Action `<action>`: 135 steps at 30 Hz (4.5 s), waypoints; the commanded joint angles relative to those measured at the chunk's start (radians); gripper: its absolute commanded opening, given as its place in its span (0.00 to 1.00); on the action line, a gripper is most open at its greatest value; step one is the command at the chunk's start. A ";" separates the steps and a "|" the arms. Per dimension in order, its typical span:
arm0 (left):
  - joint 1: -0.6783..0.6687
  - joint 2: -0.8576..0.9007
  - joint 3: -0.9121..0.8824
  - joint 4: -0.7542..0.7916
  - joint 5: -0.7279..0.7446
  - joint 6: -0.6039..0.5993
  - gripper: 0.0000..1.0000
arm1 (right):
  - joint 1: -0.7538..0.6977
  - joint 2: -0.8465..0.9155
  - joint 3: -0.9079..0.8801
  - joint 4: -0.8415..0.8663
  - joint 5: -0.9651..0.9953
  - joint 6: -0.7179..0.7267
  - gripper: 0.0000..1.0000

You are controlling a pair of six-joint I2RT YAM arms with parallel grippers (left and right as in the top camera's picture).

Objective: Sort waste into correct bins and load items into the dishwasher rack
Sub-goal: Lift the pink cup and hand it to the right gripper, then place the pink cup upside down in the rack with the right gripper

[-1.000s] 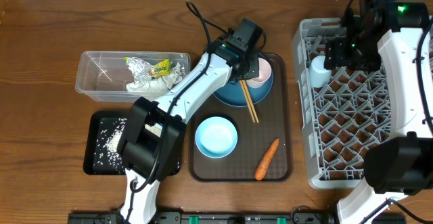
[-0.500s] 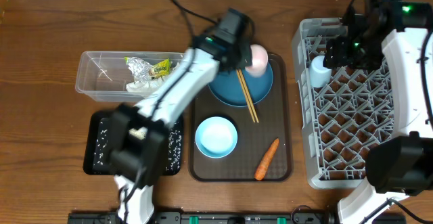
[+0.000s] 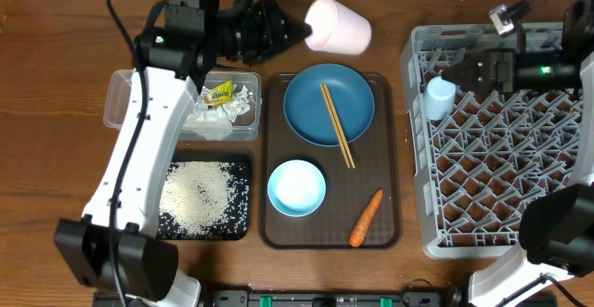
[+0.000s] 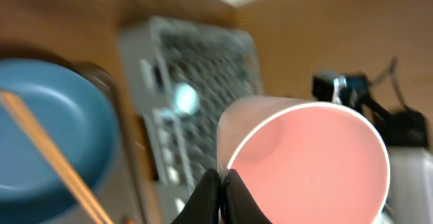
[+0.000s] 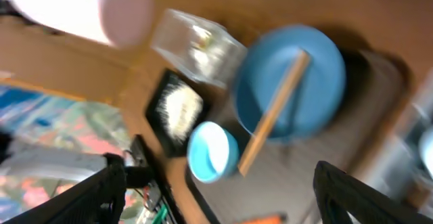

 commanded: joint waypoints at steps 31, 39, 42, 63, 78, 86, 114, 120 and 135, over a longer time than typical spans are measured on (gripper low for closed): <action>-0.102 0.010 -0.002 0.024 0.179 0.002 0.06 | 0.269 -0.027 0.021 0.146 -0.339 -0.230 0.78; -0.102 0.010 -0.002 0.021 0.179 0.004 0.06 | 0.268 -0.027 0.021 0.152 -0.338 -0.229 0.68; -0.102 0.010 -0.002 0.021 0.178 0.004 0.07 | 0.267 -0.027 0.021 0.152 -0.338 -0.230 0.64; -0.102 0.010 -0.002 -0.007 0.159 0.031 0.06 | 0.237 -0.027 0.021 0.187 -0.343 -0.229 0.68; -0.102 0.010 -0.002 -0.006 0.172 0.030 0.06 | 0.272 -0.027 0.021 0.230 -0.338 -0.230 0.79; -0.102 0.010 -0.002 -0.006 0.171 0.030 0.06 | 0.304 -0.027 0.021 0.243 -0.331 -0.230 0.66; -0.005 0.010 -0.002 -0.191 -0.273 0.161 0.33 | 0.137 -0.027 0.026 0.303 0.192 0.237 0.31; -0.005 0.010 -0.002 -0.290 -0.396 0.208 0.33 | 0.056 -0.029 0.080 0.280 0.592 0.556 0.29; -0.066 0.010 -0.002 -0.445 -0.666 0.219 0.33 | 0.064 -0.023 0.117 0.200 1.249 0.713 0.29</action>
